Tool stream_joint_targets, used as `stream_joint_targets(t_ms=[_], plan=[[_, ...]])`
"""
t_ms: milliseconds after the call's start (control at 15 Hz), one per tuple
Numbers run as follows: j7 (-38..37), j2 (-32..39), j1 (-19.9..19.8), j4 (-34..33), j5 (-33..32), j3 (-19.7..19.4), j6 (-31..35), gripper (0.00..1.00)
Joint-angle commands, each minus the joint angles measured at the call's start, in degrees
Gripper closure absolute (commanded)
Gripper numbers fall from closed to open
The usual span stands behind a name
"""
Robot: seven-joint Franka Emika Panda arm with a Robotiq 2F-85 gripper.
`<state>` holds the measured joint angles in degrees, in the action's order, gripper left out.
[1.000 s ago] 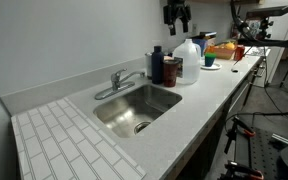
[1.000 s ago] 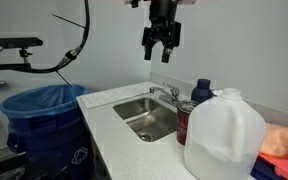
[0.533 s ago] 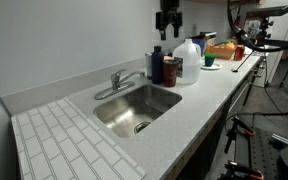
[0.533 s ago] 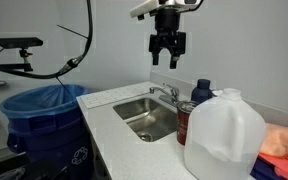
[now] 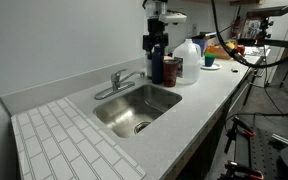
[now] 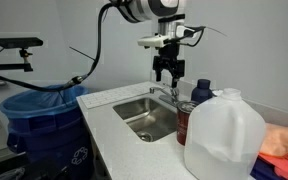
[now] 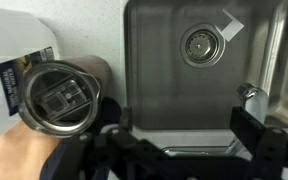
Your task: Move the tap faucet to the left
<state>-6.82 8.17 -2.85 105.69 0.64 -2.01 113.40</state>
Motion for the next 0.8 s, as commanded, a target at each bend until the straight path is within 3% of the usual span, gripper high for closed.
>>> stream_joint_targets(t_ms=[0, 467, 733], plan=[[-0.51, 4.72, 0.82, -2.01, 0.78, 0.33, 1.94, 0.00], [-2.76, 11.21, 1.56, -4.05, 0.79, 0.17, 4.35, 0.00], [-2.90, 10.65, 1.44, -3.06, 0.13, -0.03, 4.17, 0.00]])
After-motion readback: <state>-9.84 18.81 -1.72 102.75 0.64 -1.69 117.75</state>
